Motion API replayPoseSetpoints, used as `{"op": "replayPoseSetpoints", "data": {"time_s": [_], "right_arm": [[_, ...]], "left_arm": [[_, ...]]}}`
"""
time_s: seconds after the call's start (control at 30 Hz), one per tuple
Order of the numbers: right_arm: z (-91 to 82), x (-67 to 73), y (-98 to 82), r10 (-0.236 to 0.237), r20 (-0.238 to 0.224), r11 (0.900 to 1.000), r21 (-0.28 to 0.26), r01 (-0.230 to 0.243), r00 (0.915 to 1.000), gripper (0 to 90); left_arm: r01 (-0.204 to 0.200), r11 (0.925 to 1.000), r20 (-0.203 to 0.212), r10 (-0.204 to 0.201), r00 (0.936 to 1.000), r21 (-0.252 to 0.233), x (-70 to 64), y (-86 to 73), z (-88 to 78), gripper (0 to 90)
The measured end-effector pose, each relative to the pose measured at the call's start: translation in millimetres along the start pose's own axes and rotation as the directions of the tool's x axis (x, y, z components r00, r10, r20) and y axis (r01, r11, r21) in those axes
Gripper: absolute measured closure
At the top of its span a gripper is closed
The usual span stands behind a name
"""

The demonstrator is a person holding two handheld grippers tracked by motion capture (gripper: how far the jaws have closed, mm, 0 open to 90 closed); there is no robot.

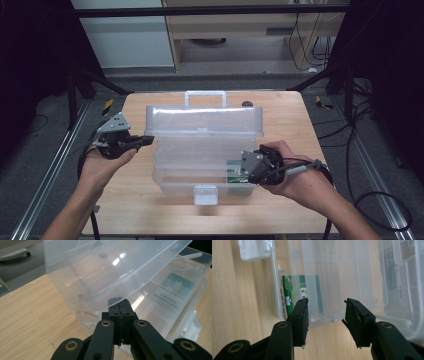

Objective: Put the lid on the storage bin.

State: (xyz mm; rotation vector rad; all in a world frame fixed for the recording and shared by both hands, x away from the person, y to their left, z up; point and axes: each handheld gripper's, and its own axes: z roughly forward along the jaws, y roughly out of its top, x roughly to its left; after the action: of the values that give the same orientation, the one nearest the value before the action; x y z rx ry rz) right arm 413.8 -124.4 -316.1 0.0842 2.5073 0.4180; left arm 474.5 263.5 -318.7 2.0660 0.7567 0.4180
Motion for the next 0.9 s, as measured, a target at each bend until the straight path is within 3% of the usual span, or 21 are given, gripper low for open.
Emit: {"op": "replayPoseSetpoints", "data": {"time_s": [0.37,0.5,0.9], "right_arm": [[-3.5,-3.1,-27.5,0.055,0.033,0.998,0.030,-0.056,0.9980,49.0],[2.0,-4.9,-42.9,0.095,0.056,0.994,0.053,-0.098,0.9939,47.8],[13.7,-3.1,-59.4,0.139,0.068,0.987,0.072,-0.144,0.9879,45.2]], "left_arm": [[0.002,1.0000,0.010,-0.002,1.0000,0.006,-4.6,-11.6,2.1,90.0],[-0.003,0.9999,0.010,0.003,0.9999,0.012,-7.9,-17.4,2.8,90.0],[-0.009,0.9997,-0.003,0.009,1.0000,0.025,-15.2,-30.9,3.3,90.0]]}}
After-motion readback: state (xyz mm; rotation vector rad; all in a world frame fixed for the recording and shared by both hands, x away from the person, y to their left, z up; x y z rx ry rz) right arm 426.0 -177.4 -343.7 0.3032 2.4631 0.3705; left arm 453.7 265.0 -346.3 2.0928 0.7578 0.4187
